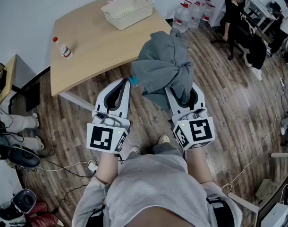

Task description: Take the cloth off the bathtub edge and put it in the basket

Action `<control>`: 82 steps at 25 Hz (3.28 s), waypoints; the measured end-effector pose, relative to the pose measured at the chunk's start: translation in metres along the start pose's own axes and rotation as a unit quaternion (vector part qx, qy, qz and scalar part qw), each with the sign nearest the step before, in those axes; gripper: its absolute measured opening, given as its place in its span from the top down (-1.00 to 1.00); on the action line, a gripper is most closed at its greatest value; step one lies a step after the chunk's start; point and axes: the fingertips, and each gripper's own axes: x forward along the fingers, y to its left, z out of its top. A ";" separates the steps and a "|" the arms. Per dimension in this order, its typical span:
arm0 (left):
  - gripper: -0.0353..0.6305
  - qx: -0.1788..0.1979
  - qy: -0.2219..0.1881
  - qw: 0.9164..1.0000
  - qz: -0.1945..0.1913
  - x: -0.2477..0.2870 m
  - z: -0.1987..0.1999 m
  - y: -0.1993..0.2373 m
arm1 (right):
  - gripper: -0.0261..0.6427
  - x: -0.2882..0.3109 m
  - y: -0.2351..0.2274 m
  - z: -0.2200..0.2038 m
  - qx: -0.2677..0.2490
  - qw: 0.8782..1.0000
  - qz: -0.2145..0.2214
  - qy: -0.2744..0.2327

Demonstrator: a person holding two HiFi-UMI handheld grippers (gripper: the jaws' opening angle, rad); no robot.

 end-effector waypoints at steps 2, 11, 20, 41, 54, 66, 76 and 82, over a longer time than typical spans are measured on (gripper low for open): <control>0.90 -0.002 -0.001 1.000 -0.005 -0.002 0.001 0.003 | 0.30 0.000 0.004 0.003 0.000 1.000 -0.005 -0.003; 0.90 -0.010 -0.004 1.000 -0.018 -0.025 0.001 0.013 | 0.30 -0.008 0.031 0.007 -0.008 1.000 -0.019 -0.007; 0.90 -0.009 -0.007 1.000 -0.019 -0.012 0.001 0.006 | 0.30 -0.006 0.022 0.007 -0.012 1.000 -0.014 -0.009; 0.90 0.008 -0.016 0.997 0.069 0.063 -0.005 -0.047 | 0.28 0.007 -0.080 0.010 0.005 0.996 0.078 -0.031; 0.90 0.007 -0.003 0.997 0.075 0.093 -0.022 -0.041 | 0.28 0.028 -0.101 -0.003 0.011 0.996 0.087 -0.029; 0.90 0.003 -0.011 0.998 0.057 0.145 -0.026 0.022 | 0.28 0.104 -0.110 0.000 0.015 0.998 0.060 -0.023; 0.90 0.003 -0.012 0.999 0.032 0.193 -0.036 0.091 | 0.28 0.186 -0.108 0.006 0.016 0.998 0.045 -0.027; 0.90 -0.003 -0.014 1.000 0.019 0.220 -0.034 0.141 | 0.28 0.238 -0.101 0.014 0.018 0.999 0.029 -0.023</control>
